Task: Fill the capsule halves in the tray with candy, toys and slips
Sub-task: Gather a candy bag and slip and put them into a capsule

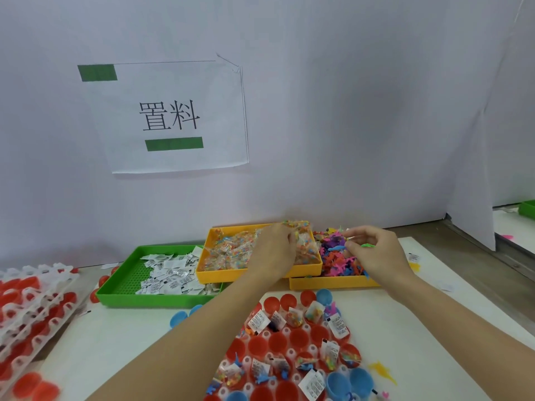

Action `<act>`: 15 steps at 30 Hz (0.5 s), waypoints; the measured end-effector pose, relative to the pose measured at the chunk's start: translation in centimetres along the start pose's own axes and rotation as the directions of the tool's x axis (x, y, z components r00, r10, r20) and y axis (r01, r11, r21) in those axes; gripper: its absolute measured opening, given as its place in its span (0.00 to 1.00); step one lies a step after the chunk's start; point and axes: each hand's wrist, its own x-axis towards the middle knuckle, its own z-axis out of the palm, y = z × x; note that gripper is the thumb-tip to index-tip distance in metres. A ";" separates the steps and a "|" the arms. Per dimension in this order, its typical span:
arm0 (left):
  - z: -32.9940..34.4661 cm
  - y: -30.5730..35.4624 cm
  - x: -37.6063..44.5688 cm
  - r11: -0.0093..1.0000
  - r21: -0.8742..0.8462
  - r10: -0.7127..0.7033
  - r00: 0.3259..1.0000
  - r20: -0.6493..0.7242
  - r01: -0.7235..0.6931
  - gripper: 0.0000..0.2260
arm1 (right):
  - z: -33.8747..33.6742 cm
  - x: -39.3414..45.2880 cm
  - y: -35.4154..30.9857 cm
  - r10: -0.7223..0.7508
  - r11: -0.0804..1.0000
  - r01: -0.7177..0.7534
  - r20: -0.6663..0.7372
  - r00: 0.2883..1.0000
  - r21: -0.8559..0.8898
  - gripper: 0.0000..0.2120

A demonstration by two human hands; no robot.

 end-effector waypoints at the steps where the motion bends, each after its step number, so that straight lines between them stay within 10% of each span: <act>1: -0.3 -0.1 0.1 0.998 -0.047 -0.032 0.999 -0.027 0.030 0.20 | 0.0 -0.1 0.0 0.003 1.000 -0.003 0.001 1.000 0.007 0.10; 15: -2.1 0.4 -5.4 0.493 -0.783 -0.405 0.897 0.180 0.379 0.09 | 1.6 -3.8 -4.8 -0.033 0.948 0.008 0.074 0.997 0.317 0.07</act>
